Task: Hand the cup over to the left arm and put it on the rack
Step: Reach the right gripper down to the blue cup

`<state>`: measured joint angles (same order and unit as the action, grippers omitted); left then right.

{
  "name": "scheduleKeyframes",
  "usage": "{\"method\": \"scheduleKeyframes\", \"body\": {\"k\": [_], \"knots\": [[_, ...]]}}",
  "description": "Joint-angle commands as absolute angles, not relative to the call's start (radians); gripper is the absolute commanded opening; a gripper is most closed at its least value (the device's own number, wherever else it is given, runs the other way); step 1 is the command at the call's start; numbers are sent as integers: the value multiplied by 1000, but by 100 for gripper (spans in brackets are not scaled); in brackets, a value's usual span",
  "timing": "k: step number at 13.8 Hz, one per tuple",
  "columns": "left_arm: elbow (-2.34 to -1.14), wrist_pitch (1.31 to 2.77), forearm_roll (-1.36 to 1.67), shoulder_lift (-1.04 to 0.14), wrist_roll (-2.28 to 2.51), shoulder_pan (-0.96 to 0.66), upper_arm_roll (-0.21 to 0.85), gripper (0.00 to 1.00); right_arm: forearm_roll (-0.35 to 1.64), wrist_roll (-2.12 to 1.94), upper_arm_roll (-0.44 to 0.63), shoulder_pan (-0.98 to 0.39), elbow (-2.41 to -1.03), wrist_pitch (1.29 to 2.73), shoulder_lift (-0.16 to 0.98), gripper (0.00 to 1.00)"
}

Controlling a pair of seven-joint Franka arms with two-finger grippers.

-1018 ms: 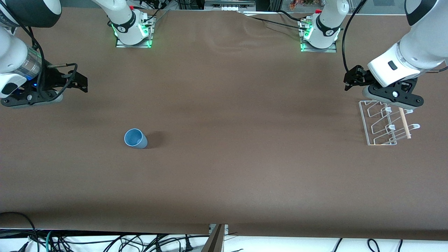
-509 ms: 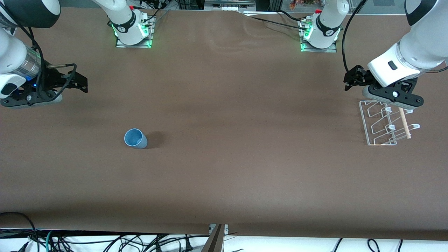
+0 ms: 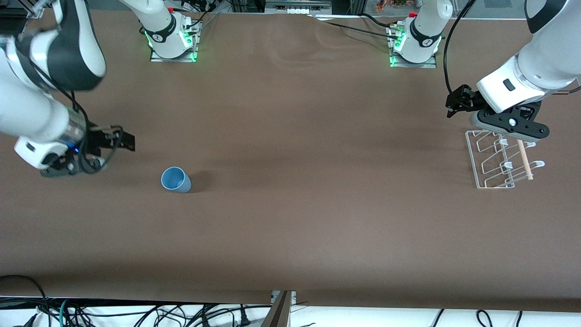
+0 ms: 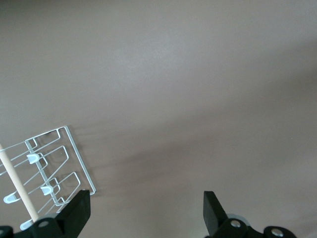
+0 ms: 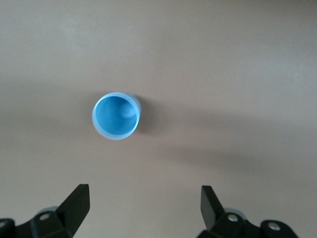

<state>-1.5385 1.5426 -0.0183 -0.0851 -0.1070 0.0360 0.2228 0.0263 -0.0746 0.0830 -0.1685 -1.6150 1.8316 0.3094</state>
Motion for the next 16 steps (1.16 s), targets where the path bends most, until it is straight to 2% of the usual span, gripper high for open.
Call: {"method": "scheduleKeyframes", "body": {"k": [1,4,10,16], "knots": [[-1540,1528,-11,-75,-101,38,222,100,46,-66,80,-149,-1595,1920,417,99],[-1540,1523,-11,-75,-101,38,222,100,46,-63,80,-155,-1597,1985,498,99],[-1539,1525,-11,-77,-101,38,222,100,52,-58,72,-181,-1603,2012,566,99],[-1539,1525,-11,-77,-101,38,222,100,51,-61,72,-189,-1612,2013,581,99]]}}
